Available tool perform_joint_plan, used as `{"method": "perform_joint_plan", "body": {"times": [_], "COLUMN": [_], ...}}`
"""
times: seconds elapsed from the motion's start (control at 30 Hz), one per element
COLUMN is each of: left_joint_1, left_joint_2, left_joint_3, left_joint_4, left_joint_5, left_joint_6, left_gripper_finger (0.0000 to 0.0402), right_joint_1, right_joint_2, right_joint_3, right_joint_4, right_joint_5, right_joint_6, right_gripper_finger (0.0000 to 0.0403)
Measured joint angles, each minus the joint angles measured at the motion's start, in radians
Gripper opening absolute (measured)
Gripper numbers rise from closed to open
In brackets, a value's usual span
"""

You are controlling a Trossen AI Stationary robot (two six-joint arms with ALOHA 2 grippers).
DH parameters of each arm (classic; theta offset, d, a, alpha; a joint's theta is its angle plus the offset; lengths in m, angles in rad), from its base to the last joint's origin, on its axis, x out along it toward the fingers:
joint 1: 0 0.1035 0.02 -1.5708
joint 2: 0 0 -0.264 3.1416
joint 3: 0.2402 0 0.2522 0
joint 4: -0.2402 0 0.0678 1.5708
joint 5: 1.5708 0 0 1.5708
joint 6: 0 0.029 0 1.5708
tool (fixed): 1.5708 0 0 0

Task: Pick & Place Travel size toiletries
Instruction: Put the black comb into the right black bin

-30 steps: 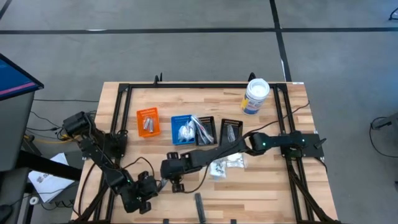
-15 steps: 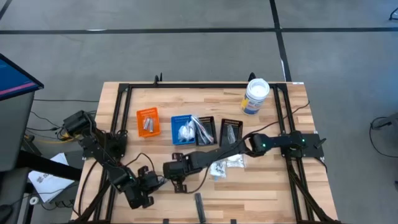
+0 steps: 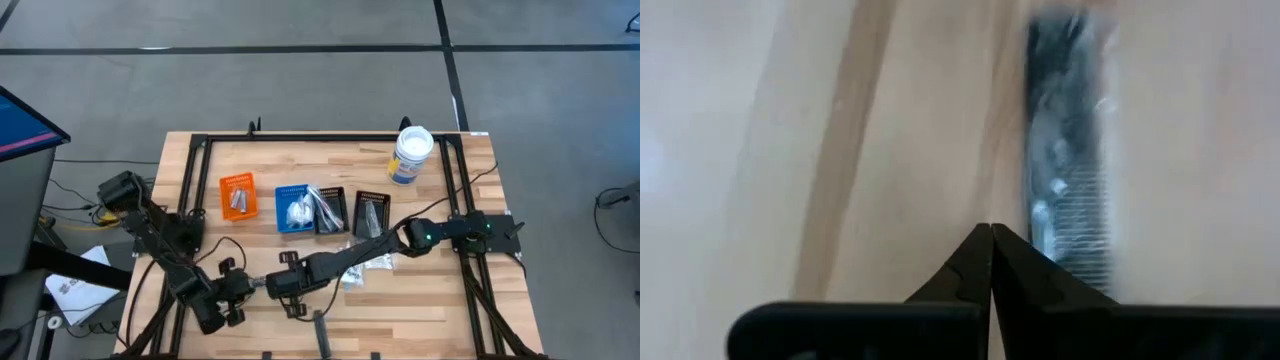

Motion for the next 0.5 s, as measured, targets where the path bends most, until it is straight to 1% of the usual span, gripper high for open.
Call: {"method": "perform_joint_plan", "body": {"times": [0.07,0.1,0.17,0.37,0.43,0.5], "left_joint_1": [-0.029,-0.035,-0.037,-0.029,-0.020,-0.005], "left_joint_2": [-0.026,-0.034,-0.042,-0.040,-0.040,-0.029], "left_joint_3": [0.000,-0.001,-0.001,-0.001,-0.002,-0.003], "left_joint_4": [0.001,0.002,0.014,0.024,0.025,0.027], "left_joint_5": [-0.089,-0.115,-0.134,-0.139,-0.122,-0.107], "left_joint_6": [0.017,0.027,0.060,0.120,0.123,0.123], "left_gripper_finger": [0.0000,0.0000,0.0000,0.0014,0.0030,0.0055], "right_joint_1": [0.012,0.018,0.027,0.043,0.047,0.053], "right_joint_2": [-0.023,-0.035,-0.043,-0.046,-0.046,-0.046], "right_joint_3": [0.003,0.003,0.005,-0.005,-0.020,-0.045], "right_joint_4": [0.011,0.006,0.008,0.010,0.009,0.026], "right_joint_5": [0.042,0.061,0.070,0.087,0.124,0.162], "right_joint_6": [-0.029,-0.040,-0.058,-0.082,-0.087,-0.091], "right_gripper_finger": [0.0000,0.0000,0.0000,0.0000,0.0000,0.0000]}}
